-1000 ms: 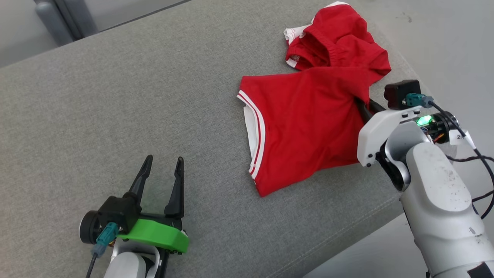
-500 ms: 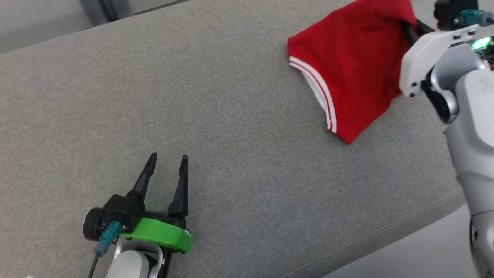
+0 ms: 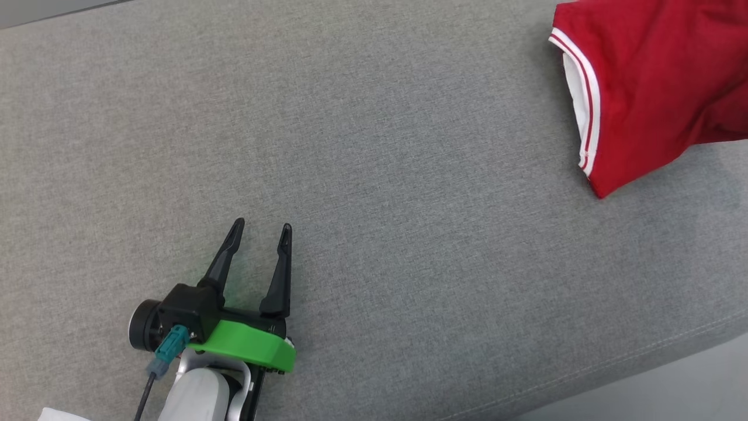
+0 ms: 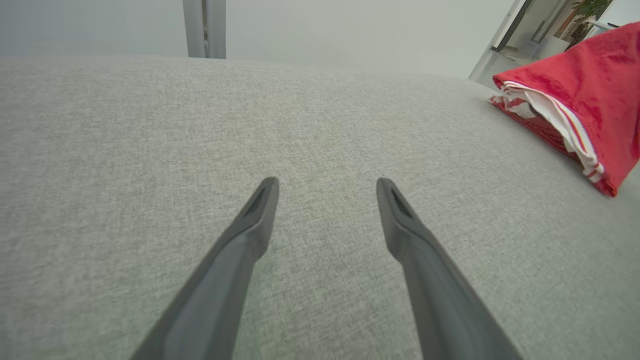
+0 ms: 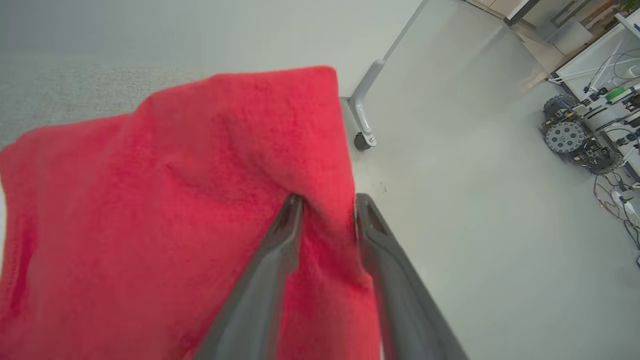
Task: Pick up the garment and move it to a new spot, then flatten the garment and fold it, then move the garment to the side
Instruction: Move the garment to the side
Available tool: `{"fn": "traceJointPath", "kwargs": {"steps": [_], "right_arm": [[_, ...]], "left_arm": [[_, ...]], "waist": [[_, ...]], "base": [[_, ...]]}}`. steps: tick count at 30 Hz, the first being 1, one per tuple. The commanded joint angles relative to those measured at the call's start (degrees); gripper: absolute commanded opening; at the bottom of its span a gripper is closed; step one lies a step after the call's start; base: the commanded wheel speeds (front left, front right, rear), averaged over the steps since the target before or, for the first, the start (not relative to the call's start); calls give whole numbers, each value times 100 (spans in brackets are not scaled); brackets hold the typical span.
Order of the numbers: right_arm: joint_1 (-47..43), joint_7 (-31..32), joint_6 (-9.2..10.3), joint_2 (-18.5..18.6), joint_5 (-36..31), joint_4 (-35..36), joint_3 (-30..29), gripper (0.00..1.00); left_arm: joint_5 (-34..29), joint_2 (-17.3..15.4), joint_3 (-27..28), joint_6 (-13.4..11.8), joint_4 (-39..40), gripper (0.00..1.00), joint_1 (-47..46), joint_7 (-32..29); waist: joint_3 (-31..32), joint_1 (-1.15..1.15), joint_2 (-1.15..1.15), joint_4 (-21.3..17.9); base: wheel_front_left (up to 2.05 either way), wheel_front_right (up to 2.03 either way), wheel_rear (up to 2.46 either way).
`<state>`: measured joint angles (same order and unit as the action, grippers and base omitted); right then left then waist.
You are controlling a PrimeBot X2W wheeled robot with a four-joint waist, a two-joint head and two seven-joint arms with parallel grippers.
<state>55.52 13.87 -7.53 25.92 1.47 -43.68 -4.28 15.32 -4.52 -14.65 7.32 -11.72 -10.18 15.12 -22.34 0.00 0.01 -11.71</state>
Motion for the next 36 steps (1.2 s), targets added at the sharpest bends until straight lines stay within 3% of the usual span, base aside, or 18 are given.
{"fn": "traceJointPath", "kwargs": {"steps": [1,8,21,36], "right_arm": [[102,-180,9,47,-162,-48,-131,100],[161,-820,9,-313,-661,-293,-540,100],[215,-1652,9,-826,-728,-397,-141,100],[-1215,-2790,9,-1855,-509,-272,-312,100]], "left_arm": [[-47,-52,9,22,20,100,-143,0],[-27,-79,38,20,11,100,-168,0],[40,-45,127,20,-132,100,-162,1],[280,72,959,-145,-427,100,397,0]], "waist": [[-131,0,-1,104],[-164,0,-1,95],[581,0,-1,297],[1884,0,-1,1035]], "base": [[0,0,0],[0,0,0],[0,0,0],[0,0,0]]}}
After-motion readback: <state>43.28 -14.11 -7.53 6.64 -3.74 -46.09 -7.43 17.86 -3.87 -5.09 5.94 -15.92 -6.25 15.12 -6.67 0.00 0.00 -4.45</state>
